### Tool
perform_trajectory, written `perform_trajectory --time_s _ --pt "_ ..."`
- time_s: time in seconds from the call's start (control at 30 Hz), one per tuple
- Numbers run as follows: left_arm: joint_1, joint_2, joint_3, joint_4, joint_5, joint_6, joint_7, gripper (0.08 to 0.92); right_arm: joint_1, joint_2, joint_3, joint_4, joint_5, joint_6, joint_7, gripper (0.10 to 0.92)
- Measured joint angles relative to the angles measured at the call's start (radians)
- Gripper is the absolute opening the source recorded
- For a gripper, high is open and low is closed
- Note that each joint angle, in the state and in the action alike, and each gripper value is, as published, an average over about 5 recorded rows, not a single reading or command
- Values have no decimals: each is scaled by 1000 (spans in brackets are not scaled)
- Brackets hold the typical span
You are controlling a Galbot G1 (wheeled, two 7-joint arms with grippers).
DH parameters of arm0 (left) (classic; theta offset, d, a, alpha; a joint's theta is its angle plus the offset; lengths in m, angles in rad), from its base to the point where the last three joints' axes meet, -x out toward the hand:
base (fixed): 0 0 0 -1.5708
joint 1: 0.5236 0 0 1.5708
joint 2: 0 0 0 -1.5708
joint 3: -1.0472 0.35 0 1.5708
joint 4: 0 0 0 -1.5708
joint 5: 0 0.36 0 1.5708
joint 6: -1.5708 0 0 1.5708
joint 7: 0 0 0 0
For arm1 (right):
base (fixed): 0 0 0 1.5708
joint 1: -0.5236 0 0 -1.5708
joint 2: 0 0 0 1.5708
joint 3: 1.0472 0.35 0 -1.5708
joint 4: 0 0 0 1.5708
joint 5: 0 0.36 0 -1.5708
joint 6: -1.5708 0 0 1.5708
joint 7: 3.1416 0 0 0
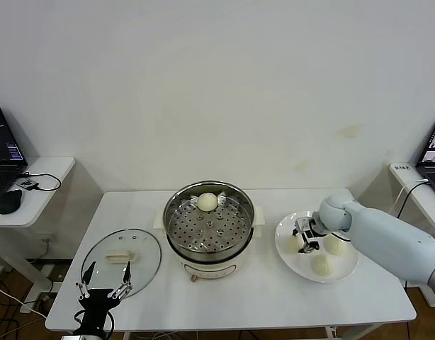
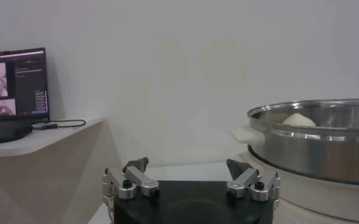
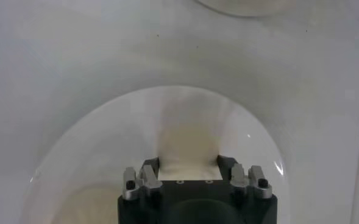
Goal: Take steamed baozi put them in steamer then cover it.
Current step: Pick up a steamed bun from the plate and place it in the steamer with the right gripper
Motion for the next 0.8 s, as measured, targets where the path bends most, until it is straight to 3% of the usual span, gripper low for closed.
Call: perform_trajectory --time_s 0.5,0.8 --pt "0 6 4 -25 0 3 0 823 267 -99 -105 151 171 -59 -43 601" --pt "1 13 3 -31 -2 -3 0 823 533 -40 -246 228 361 -132 -13 612"
